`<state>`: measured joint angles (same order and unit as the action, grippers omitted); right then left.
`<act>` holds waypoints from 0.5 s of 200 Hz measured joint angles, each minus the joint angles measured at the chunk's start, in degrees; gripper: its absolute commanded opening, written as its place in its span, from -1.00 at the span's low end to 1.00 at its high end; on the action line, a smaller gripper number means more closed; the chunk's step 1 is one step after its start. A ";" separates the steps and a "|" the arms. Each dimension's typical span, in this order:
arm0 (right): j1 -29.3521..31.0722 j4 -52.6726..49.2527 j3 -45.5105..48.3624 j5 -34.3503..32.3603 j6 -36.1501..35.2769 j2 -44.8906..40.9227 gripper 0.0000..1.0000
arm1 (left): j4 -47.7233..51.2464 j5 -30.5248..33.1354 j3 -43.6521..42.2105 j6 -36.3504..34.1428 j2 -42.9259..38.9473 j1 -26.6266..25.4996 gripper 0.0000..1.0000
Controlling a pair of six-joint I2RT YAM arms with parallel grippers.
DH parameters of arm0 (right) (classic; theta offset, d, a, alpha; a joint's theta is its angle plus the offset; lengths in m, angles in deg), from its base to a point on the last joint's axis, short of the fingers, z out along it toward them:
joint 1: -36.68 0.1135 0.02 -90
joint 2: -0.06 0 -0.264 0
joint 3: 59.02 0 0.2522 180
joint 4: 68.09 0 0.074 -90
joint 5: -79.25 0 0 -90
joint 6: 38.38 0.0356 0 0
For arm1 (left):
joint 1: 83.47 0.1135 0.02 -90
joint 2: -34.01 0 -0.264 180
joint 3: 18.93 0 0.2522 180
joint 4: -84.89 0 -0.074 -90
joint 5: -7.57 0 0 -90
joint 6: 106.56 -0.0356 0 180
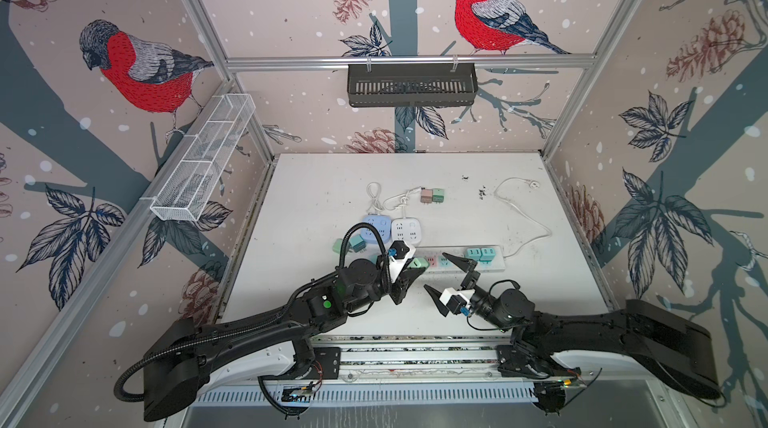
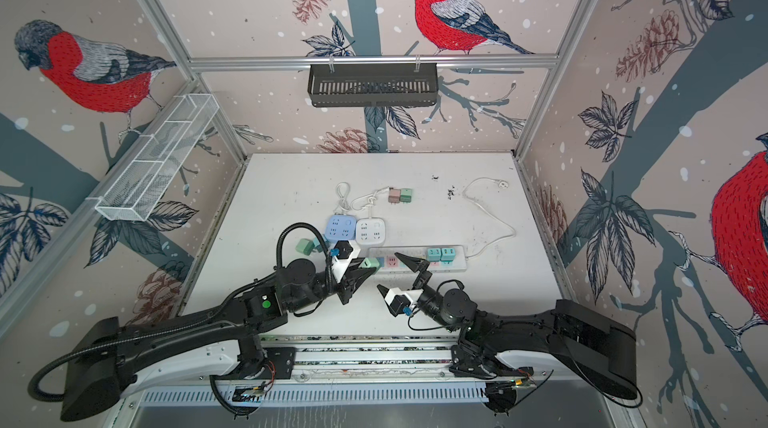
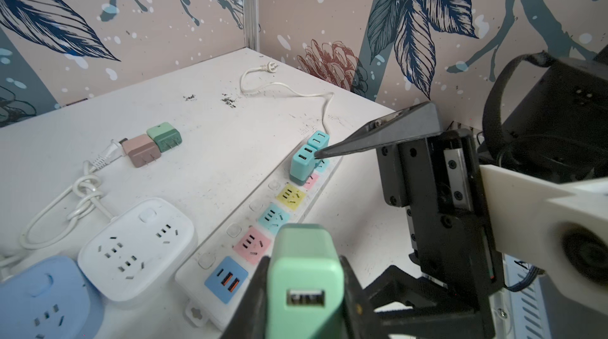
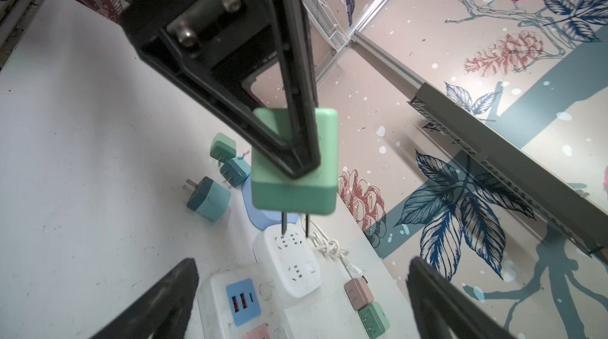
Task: Insert the plug
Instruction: 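Open the right gripper and draw it back while the left holds the adapter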
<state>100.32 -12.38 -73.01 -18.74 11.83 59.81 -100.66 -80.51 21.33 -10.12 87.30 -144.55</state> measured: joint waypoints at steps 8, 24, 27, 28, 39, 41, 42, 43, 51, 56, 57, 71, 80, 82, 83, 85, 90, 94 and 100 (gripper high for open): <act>-0.33 0.00 0.02 -0.79 0.87 -1.75 0.99 | 0.44 1.60 -0.02 -0.04 -0.98 0.00 -1.00; -1.99 0.00 0.04 -2.62 2.56 -6.25 0.99 | 1.88 6.80 -0.02 -0.37 -2.49 0.00 -1.00; -2.38 0.07 0.04 -2.73 2.82 -6.86 1.00 | 2.16 7.85 0.00 -0.37 -2.71 0.00 -1.00; -2.73 0.09 0.04 -2.75 3.15 -7.37 0.99 | 2.27 8.13 0.00 -0.37 -2.75 0.00 -1.00; -5.90 0.02 0.04 -3.02 5.70 -10.60 0.99 | 3.93 12.07 0.22 -0.20 -3.19 0.00 -1.00; -6.64 0.15 0.04 -3.21 6.12 -11.26 0.99 | 4.37 12.94 0.35 -0.20 -3.23 0.00 -1.00; -6.95 0.20 0.04 -3.28 6.36 -11.50 0.99 | 4.50 13.16 0.37 -0.17 -3.23 0.00 -1.00; -7.52 0.26 0.04 -3.39 6.88 -11.98 0.99 | 4.66 13.38 0.42 -0.17 -3.26 0.00 -1.00; -10.54 0.46 0.04 -4.31 9.88 -14.27 0.99 | 6.12 15.43 0.83 -0.15 -3.32 0.00 -1.00; -12.20 0.48 0.04 -4.35 11.65 -15.41 0.99 | 6.86 16.48 1.11 -0.17 -3.34 0.00 -1.00; -12.68 0.48 0.04 -4.37 11.98 -15.69 0.99 | 6.93 16.50 1.14 -0.17 -3.34 0.00 -1.00; -18.69 0.17 0.04 -5.09 18.40 -18.86 0.99 | 8.22 16.70 1.33 -0.33 -3.50 0.00 -1.00; -22.47 -0.68 0.04 -6.80 22.75 -20.57 1.00 | 9.20 16.70 1.31 -0.39 -3.76 0.00 -1.00; -23.19 -0.81 0.04 -7.02 23.69 -20.87 0.99 | 9.40 16.72 1.29 -0.42 -3.89 0.00 -1.00; -23.65 -0.90 0.04 -7.08 24.00 -21.00 0.99 | 9.44 16.72 1.27 -0.42 -3.93 0.00 -1.00; -24.30 -1.09 0.04 -7.23 24.76 -21.22 0.99 | 9.49 16.72 1.25 -0.42 -4.02 0.00 -1.00; -26.36 -1.90 0.04 -7.76 27.30 -21.81 0.99 | 9.62 16.76 1.14 -0.44 -4.28 0.00 -1.00; -27.91 -2.89 0.04 -8.63 29.31 -22.16 0.99 | 9.62 16.76 1.03 -0.48 -4.48 0.00 -1.00; -29.66 -4.17 0.04 -9.84 31.71 -22.40 1.00 | 9.62 16.74 0.83 -0.90 -4.83 0.00 -1.00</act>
<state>70.66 -16.55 -72.97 -28.58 43.55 37.40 -91.04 -63.77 22.16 -11.02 82.47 -144.55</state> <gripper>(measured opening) 0.997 0.289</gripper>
